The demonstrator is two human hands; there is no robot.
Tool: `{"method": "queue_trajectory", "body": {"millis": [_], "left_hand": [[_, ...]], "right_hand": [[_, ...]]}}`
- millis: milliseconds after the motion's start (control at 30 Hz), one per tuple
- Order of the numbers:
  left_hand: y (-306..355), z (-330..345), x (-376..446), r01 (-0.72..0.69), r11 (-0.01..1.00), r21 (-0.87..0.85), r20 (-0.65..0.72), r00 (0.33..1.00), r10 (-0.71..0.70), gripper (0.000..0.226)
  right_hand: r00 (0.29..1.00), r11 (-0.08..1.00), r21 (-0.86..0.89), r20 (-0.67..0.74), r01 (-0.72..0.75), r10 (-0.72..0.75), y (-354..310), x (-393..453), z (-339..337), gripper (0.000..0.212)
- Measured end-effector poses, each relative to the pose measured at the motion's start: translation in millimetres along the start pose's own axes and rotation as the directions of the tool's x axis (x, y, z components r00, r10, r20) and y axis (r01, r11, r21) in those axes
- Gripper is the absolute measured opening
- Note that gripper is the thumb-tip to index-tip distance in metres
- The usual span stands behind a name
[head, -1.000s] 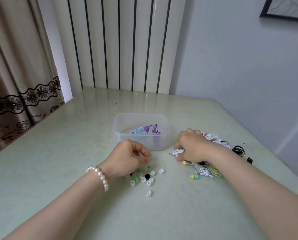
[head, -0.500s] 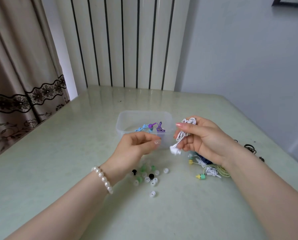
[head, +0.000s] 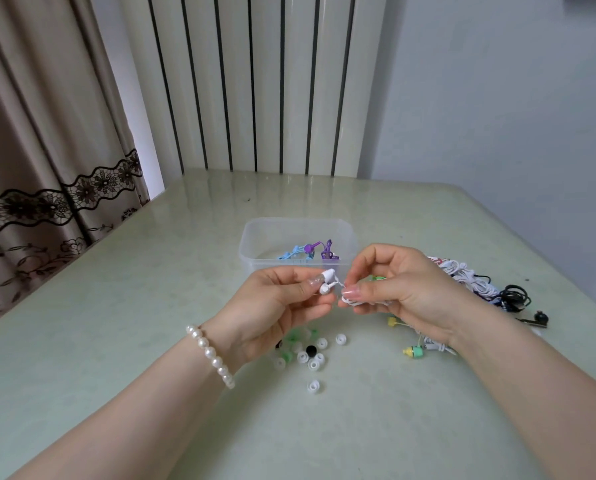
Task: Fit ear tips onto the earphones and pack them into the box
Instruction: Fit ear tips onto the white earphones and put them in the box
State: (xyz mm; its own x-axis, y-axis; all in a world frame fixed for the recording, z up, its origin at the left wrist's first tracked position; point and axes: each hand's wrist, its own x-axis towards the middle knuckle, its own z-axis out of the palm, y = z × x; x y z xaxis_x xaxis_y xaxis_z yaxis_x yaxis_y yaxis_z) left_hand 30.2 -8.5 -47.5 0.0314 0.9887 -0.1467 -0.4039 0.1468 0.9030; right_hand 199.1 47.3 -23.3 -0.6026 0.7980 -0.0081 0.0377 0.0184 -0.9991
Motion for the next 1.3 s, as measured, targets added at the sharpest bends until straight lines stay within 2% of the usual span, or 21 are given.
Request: {"method": "queue_trajectory", "body": {"millis": [67, 133, 200, 367, 467, 567, 667, 733, 867, 1000, 1067, 1133, 1200, 1233, 1300], "left_hand": [[-1.2, 0.5, 0.1, -0.008, 0.998, 0.061, -0.004, 1.0, 0.008, 0.015], [-2.1, 1.6, -0.3, -0.03, 0.994, 0.107, -0.007, 1.0, 0.031, 0.014], [-2.8, 2.1, -1.1, -0.041, 0.991, 0.127, -0.019, 0.999, 0.044, 0.012], [-1.8, 1.2, -1.2, -0.046, 0.991, 0.129, -0.041, 0.998, 0.051, 0.013], [2.3, -1.1, -0.8, -0.056, 0.993, 0.104, -0.058, 0.996, 0.063, 0.017], [8.4, -5.7, -0.3, -0.076, 0.979, 0.188, -0.081, 0.992, 0.092, 0.011], [11.8, -16.9, 3.7, -0.086, 0.902, 0.422, -0.17, 0.97, 0.172, 0.016], [14.2, -24.8, 5.7, -0.062, 0.852, 0.519, -0.194, 0.963, 0.188, 0.013], [18.1, -32.5, 6.4, -0.047, 0.783, 0.621, -0.166, 0.968, 0.19, 0.009], [11.0, -23.0, 5.4, -0.133, 0.724, 0.676, -0.081, 0.964, 0.253, 0.012], [-0.8, -13.8, 5.5, -0.161, 0.616, 0.771, -0.037, 0.955, 0.295, 0.009], [-14.5, -4.7, 5.4, -0.18, 0.369, 0.912, 0.046, 0.938, 0.344, 0.006], [-27.9, 1.1, 6.9, -0.215, 0.129, 0.968, 0.161, 0.927, 0.339, 0.025], [-32.1, 3.6, 7.3, -0.22, 0.068, 0.973, 0.188, 0.928, 0.321, 0.031], [-37.7, 5.2, 8.6, -0.224, 0.01, 0.975, 0.21, 0.929, 0.305, 0.034]], "right_hand": [[0.999, 0.992, -0.125, -0.041, 0.026, -0.031, 2.4, 0.1, 5.6, 0.02], [0.995, 0.971, -0.234, -0.068, 0.056, -0.074, 4.1, 0.1, 8.9, 0.029], [0.993, 0.964, -0.259, -0.081, 0.063, -0.087, 5.3, -0.4, 11.1, 0.028], [0.992, 0.971, -0.238, -0.115, 0.021, -0.05, 9.5, 2.2, 8.8, 0.013], [0.99, 0.988, -0.156, -0.14, 0.009, -0.031, 8.2, 2.2, 10.6, 0.021], [0.987, 0.996, -0.083, -0.155, 0.015, -0.028, 4.3, 1.7, 6.0, 0.017], [0.99, 0.994, -0.109, -0.139, -0.01, -0.005, 0.3, 1.7, -5.1, 0.021], [0.994, 0.983, -0.174, -0.108, -0.049, 0.03, 0.3, 2.1, -12.5, 0.024], [0.993, 0.944, -0.31, -0.043, -0.117, 0.109, 5.8, 3.0, -20.3, 0.007], [0.986, 0.89, -0.433, 0.005, -0.147, 0.165, 9.7, 4.3, -23.2, 0.005], [0.984, 0.865, -0.477, 0.003, -0.155, 0.178, 8.5, 4.3, -24.6, 0.004], [0.979, 0.852, -0.495, 0.012, -0.171, 0.203, 7.6, 3.9, -25.7, 0.008], [0.975, 0.839, -0.512, 0.016, -0.183, 0.222, 7.1, 3.2, -26.0, 0.009], [0.975, 0.834, -0.521, 0.013, -0.183, 0.222, 7.3, 3.4, -26.0, 0.008], [0.978, 0.83, -0.528, 0.0, -0.179, 0.21, 7.5, 4.0, -25.6, 0.007]]}}
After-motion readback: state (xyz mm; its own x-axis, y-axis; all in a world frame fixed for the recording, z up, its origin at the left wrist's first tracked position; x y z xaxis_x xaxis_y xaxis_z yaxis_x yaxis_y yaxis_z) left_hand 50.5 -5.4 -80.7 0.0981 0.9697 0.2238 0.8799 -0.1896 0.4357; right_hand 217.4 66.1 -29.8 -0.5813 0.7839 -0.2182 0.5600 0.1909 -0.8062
